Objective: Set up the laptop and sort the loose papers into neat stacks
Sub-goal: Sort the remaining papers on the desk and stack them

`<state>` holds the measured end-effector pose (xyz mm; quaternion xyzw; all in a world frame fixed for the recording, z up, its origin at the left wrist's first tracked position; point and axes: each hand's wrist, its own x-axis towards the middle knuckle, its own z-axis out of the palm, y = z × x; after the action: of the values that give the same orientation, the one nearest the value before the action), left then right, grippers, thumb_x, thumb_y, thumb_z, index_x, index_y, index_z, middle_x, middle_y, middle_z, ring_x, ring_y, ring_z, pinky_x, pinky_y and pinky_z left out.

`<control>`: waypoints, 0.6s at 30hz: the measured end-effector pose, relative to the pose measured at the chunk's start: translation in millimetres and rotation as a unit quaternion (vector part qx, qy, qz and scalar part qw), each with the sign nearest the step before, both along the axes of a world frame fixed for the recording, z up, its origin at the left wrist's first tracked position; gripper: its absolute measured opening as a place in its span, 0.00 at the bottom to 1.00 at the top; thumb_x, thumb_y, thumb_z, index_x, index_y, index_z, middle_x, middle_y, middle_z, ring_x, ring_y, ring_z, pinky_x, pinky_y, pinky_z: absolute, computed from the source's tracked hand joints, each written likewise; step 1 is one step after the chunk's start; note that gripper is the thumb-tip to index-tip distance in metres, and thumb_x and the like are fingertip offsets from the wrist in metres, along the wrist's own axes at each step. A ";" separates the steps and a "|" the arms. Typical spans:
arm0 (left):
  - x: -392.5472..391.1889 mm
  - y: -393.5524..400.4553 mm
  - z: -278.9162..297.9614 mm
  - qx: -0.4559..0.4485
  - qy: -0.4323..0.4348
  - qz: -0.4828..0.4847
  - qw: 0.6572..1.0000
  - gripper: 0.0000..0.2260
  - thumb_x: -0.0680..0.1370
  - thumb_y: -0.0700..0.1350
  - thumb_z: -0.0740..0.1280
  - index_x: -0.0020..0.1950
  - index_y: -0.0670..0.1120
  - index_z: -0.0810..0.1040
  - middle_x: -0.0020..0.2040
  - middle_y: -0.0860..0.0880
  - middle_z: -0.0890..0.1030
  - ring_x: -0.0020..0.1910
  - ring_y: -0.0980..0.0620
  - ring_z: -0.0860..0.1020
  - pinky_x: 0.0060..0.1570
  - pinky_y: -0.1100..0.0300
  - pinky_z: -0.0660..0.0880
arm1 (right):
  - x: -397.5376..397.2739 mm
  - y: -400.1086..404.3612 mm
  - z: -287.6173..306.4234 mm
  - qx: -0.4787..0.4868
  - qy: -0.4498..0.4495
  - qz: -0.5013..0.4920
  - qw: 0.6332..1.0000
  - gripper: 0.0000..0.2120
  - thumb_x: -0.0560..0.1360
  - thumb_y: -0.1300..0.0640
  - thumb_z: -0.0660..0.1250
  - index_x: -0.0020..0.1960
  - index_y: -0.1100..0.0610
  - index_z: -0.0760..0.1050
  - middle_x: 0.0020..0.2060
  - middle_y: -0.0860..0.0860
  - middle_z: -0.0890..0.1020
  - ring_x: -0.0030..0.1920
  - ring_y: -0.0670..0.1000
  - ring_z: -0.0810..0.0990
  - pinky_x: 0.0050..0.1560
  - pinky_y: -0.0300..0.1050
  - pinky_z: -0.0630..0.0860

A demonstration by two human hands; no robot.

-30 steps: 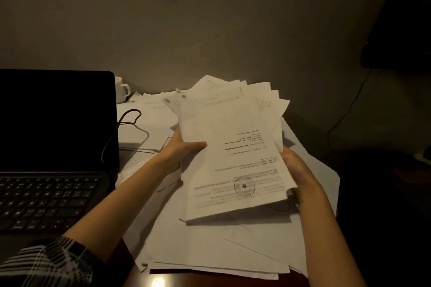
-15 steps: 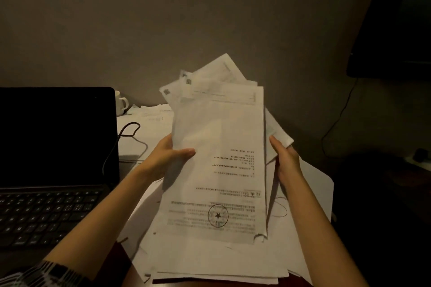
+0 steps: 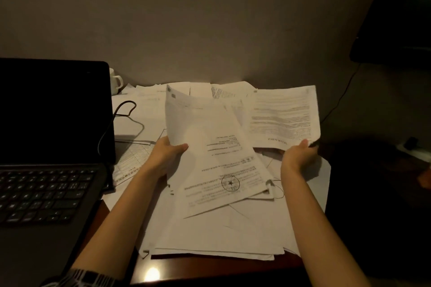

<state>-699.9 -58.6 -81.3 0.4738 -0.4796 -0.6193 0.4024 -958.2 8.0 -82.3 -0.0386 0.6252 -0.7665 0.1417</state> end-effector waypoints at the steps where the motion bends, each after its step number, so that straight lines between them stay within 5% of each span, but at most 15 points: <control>1: -0.3 -2.8 -1.6 -0.002 -0.015 0.001 1.000 0.14 0.77 0.31 0.64 0.63 0.35 0.72 0.55 0.38 0.80 0.52 0.40 0.80 0.57 0.44 0.76 | 1.4 1.1 2.2 -0.027 -0.021 -0.011 0.999 0.15 0.83 0.59 0.52 0.67 0.63 0.65 0.53 0.53 0.75 0.52 0.49 0.77 0.52 0.41 0.75; 4: 0.3 -5.0 -1.8 -0.007 -0.073 0.007 0.997 0.14 0.78 0.32 0.63 0.64 0.35 0.72 0.56 0.39 0.80 0.53 0.41 0.80 0.56 0.48 0.76 | 0.9 3.8 6.0 -0.089 -0.084 -0.025 0.992 0.15 0.83 0.60 0.52 0.67 0.63 0.65 0.55 0.54 0.75 0.53 0.50 0.76 0.53 0.39 0.73; 8: -0.9 -9.0 -5.8 0.005 -0.068 0.025 0.997 0.12 0.77 0.32 0.59 0.60 0.35 0.74 0.52 0.39 0.80 0.49 0.41 0.80 0.52 0.50 0.78 | 6.2 -0.5 6.4 -0.170 -0.151 0.105 0.968 0.17 0.80 0.67 0.56 0.68 0.61 0.66 0.55 0.57 0.75 0.51 0.57 0.80 0.40 0.41 0.81; 10: -1.4 -4.7 -1.7 0.016 -0.064 0.033 0.997 0.07 0.80 0.40 0.60 0.48 0.40 0.76 0.44 0.42 0.79 0.42 0.46 0.79 0.44 0.58 0.78 | 16.0 -5.9 -2.4 -0.083 -0.105 0.187 0.973 0.20 0.77 0.69 0.59 0.68 0.60 0.68 0.59 0.58 0.76 0.52 0.60 0.81 0.38 0.46 0.82; 13: 0.1 -4.2 -3.4 0.083 0.017 0.008 0.996 0.19 0.79 0.62 0.58 0.45 0.47 0.74 0.45 0.43 0.79 0.45 0.43 0.78 0.50 0.52 0.76 | 27.8 -4.0 -11.8 0.058 0.012 0.295 0.954 0.22 0.73 0.66 0.64 0.65 0.52 0.72 0.57 0.52 0.79 0.52 0.55 0.81 0.47 0.55 0.82; 18: -2.1 -2.2 -3.1 0.044 0.078 -0.027 0.996 0.17 0.79 0.58 0.60 0.60 0.50 0.77 0.53 0.47 0.84 0.49 0.45 0.83 0.46 0.51 0.80 | 40.9 13.3 4.6 0.138 0.102 0.465 0.868 0.15 0.73 0.67 0.62 0.54 0.50 0.74 0.53 0.50 0.81 0.52 0.52 0.80 0.50 0.51 0.81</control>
<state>-701.9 -60.8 -84.4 0.4279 -0.4320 -0.6855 0.4005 -917.4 21.3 -77.7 -0.3832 0.6449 -0.5095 0.4213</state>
